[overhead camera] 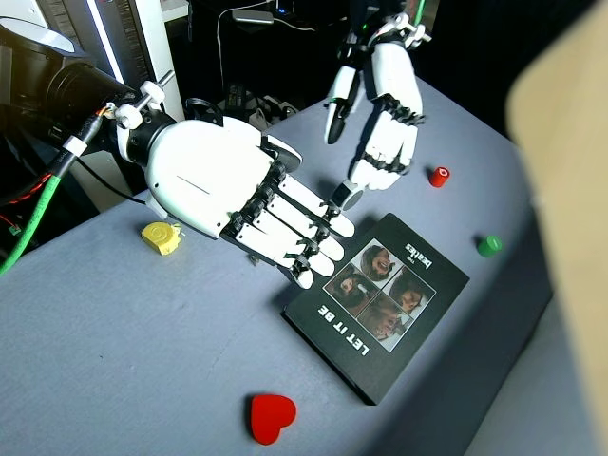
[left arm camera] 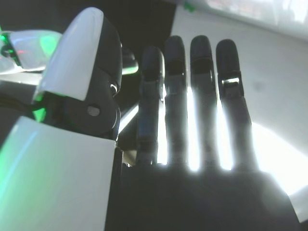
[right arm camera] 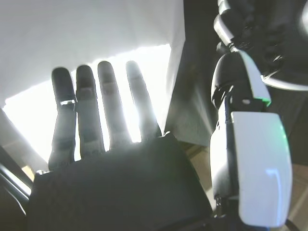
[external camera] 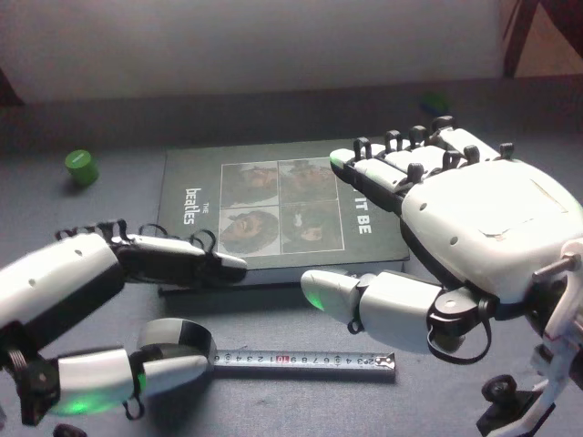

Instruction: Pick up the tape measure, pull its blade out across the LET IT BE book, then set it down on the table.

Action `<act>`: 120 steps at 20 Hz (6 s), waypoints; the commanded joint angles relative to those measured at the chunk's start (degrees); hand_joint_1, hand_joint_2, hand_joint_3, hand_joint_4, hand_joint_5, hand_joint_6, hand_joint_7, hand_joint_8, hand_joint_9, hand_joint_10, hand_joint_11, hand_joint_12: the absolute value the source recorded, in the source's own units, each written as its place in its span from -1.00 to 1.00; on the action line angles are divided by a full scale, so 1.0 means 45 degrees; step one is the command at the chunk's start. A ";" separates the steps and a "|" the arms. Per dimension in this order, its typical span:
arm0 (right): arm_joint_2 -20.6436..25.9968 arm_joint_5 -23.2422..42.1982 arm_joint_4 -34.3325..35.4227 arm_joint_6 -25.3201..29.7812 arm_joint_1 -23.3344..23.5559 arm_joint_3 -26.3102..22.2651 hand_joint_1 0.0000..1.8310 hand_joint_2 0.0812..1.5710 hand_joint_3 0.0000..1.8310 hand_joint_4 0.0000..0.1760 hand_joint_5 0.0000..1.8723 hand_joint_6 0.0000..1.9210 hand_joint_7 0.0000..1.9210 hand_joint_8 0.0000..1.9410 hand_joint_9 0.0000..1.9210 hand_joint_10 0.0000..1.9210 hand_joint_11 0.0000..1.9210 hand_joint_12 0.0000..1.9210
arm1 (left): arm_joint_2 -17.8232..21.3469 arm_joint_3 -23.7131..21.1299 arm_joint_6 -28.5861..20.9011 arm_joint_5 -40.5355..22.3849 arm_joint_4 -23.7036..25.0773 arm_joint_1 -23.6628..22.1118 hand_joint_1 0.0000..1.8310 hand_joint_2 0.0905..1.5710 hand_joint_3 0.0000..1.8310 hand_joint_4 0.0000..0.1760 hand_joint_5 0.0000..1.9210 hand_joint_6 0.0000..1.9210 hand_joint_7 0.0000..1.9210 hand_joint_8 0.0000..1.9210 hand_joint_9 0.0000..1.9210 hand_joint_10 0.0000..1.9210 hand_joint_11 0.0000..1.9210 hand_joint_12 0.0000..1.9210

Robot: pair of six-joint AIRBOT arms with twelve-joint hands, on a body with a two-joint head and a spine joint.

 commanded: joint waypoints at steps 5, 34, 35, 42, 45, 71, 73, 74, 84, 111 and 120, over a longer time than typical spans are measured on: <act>0.0066 -0.0779 -0.1241 0.0306 0.0052 -0.0127 -0.86 0.37 -1.00 -0.54 -0.77 -0.99 -0.73 -1.00 -0.76 -1.00 -1.00 -0.06 | -0.0800 0.0742 0.0248 -0.2381 0.0332 0.0431 0.14 0.41 -0.99 -1.00 -0.36 -0.99 -0.29 -0.99 -0.34 -1.00 -0.61 -0.36; 0.0105 -0.0812 -0.1663 0.0745 -0.0053 -0.0250 -0.87 0.40 -1.00 -0.62 -0.76 -0.99 -0.75 -1.00 -0.77 -1.00 -1.00 -0.09 | -0.1946 0.3046 0.1131 0.0034 0.0579 0.0152 0.19 0.43 -0.99 -1.00 -0.39 -1.00 -0.24 -1.00 -0.34 -1.00 -0.59 -0.40; 0.0105 -0.0796 -0.1664 0.0748 -0.0055 -0.0250 -0.87 0.40 -1.00 -0.63 -0.75 -0.99 -0.75 -1.00 -0.77 -1.00 -1.00 -0.09 | -0.1996 0.3121 0.1258 0.0118 0.0587 0.0176 0.20 0.43 -0.99 -1.00 -0.39 -1.00 -0.24 -1.00 -0.33 -1.00 -0.57 -0.39; 0.0116 -0.0797 -0.1697 0.0762 -0.0064 -0.0250 -0.84 0.39 -1.00 -0.62 -0.75 -1.00 -0.75 -1.00 -0.76 -1.00 -1.00 -0.07 | -0.2150 0.3305 0.1565 0.0456 0.0590 0.0184 0.21 0.44 -1.00 -1.00 -0.38 -1.00 -0.26 -1.00 -0.34 -1.00 -0.58 -0.39; 0.0116 -0.0797 -0.1758 0.0792 -0.0082 -0.0250 -0.84 0.38 -1.00 -0.61 -0.76 -1.00 -0.75 -1.00 -0.76 -1.00 -1.00 -0.07 | -0.2206 0.3366 0.1650 0.0645 0.0631 0.0180 0.21 0.44 -1.00 -1.00 -0.37 -1.00 -0.26 -1.00 -0.33 -1.00 -0.58 -0.39; 0.0074 -0.0526 -0.1878 0.1085 0.0193 -0.0241 -0.81 0.37 -1.00 -0.61 -0.74 -1.00 -0.72 -1.00 -0.73 -0.99 -1.00 -0.03 | -0.0801 0.2764 0.2674 0.4152 0.0090 -0.2693 0.51 0.34 -1.00 -1.00 -0.02 0.06 0.18 -0.37 0.02 0.15 0.00 -0.22; 0.0074 -0.0519 -0.1878 0.0939 0.0458 -0.0233 -0.81 0.37 -1.00 -0.62 -0.74 -1.00 -0.72 -1.00 -0.74 -0.99 -1.00 -0.03 | -0.0544 0.2739 0.2750 0.5047 -0.0412 -0.3510 0.51 0.34 -1.00 -1.00 -0.01 0.06 0.17 -0.37 0.03 0.15 0.00 -0.22; 0.0058 -0.0435 -0.1876 0.0834 0.0869 -0.0141 -0.80 0.36 -1.00 -0.62 -0.73 -1.00 -0.72 -1.00 -0.74 -0.99 -1.00 -0.04 | -0.0419 0.2716 0.3007 0.5580 -0.0954 -0.4140 0.51 0.34 -1.00 -1.00 -0.01 0.06 0.15 -0.35 0.03 0.15 0.00 -0.21; -0.2542 -0.0324 0.1114 -0.0677 0.3383 0.2401 0.02 0.37 -1.00 -1.00 -0.48 -0.97 -0.54 -0.99 -0.61 -0.97 -1.00 0.17 | 0.0114 0.2536 0.8826 0.8818 -0.8968 -0.8212 0.63 0.32 -1.00 -1.00 -0.04 -0.02 0.23 -0.53 0.07 -0.02 -0.07 0.49; -0.3513 -0.0896 0.5712 -0.2637 0.4148 0.2483 0.14 0.46 -1.00 -1.00 -0.27 -0.99 -0.25 -0.98 -0.33 -0.94 -0.83 0.25 | 0.0182 0.3214 1.2221 1.0932 -1.2375 -0.9370 0.63 0.31 -1.00 -1.00 -0.02 -0.03 0.24 -0.57 0.08 -0.05 -0.05 0.47; -0.3899 -0.0522 0.5568 -0.2424 0.3930 0.3351 0.13 0.46 -1.00 -1.00 -0.24 -0.98 -0.22 -0.98 -0.28 -0.93 -0.78 0.26 | 0.0150 0.3350 1.2235 1.1040 -1.2356 -0.9485 0.63 0.31 -1.00 -1.00 -0.01 -0.06 0.24 -0.55 0.09 -0.06 -0.04 0.46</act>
